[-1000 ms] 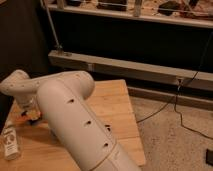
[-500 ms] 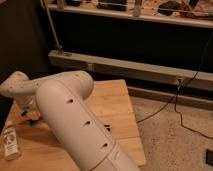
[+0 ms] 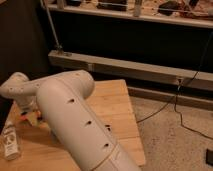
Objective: Place the pepper on the white sponge
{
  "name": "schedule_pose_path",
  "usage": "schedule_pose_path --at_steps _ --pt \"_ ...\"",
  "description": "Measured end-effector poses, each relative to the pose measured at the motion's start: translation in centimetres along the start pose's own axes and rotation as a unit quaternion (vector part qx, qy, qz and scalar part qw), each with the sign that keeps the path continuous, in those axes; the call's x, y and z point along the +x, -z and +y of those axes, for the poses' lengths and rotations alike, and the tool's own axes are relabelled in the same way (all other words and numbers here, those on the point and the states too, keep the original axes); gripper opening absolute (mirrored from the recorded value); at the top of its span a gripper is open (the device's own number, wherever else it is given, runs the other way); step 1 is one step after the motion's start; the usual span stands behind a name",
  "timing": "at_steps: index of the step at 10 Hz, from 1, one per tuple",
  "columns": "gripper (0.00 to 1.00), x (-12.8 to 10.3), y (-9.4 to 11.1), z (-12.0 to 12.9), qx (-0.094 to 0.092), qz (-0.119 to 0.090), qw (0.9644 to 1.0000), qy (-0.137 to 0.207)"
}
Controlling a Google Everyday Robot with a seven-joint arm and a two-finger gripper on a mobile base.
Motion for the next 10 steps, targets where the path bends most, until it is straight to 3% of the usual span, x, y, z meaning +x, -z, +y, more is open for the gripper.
schedule_pose_path --at_steps 3,5,8,10 --pt "0.8 1.0 3.9 -0.8 0.024 -0.008 0.9997 0.0" --pt "0.8 3.9 6.4 -0.8 0.035 0.003 0.9993 -0.015" --pt "0.8 7.7 8.0 0.0 0.039 0.01 0.9983 -0.042" --pt "0.8 8.8 8.2 0.3 0.042 0.003 0.9979 -0.05"
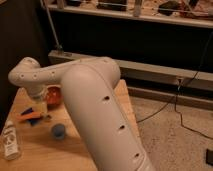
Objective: Place the pepper on the white sponge
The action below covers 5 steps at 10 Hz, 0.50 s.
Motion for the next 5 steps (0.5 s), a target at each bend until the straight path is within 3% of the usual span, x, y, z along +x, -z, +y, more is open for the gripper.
schedule_pose_path --at_steps 5 --pt "0.8 0.07 0.01 0.06 0.001 -0.002 1.0 0.0"
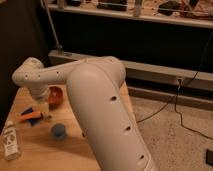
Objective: Place the pepper on the white sponge
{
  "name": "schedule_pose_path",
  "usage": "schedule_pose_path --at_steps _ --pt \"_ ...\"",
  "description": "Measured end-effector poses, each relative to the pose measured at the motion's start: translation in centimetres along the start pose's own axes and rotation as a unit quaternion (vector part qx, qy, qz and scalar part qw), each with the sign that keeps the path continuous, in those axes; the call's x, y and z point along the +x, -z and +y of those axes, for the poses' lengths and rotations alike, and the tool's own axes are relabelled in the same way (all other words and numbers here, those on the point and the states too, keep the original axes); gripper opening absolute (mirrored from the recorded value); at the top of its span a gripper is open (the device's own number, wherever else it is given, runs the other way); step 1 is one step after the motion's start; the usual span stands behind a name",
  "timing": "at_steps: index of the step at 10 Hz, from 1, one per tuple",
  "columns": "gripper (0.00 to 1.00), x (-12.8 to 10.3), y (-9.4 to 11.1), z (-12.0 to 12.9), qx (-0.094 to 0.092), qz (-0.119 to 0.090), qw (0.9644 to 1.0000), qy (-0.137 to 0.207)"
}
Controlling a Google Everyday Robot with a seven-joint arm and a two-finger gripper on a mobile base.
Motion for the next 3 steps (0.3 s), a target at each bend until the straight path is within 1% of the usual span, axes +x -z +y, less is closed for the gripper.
schedule_pose_path --at_steps 3 --pt "0.8 -0.18 0.03 0.07 0.0 -0.001 1.0 0.001"
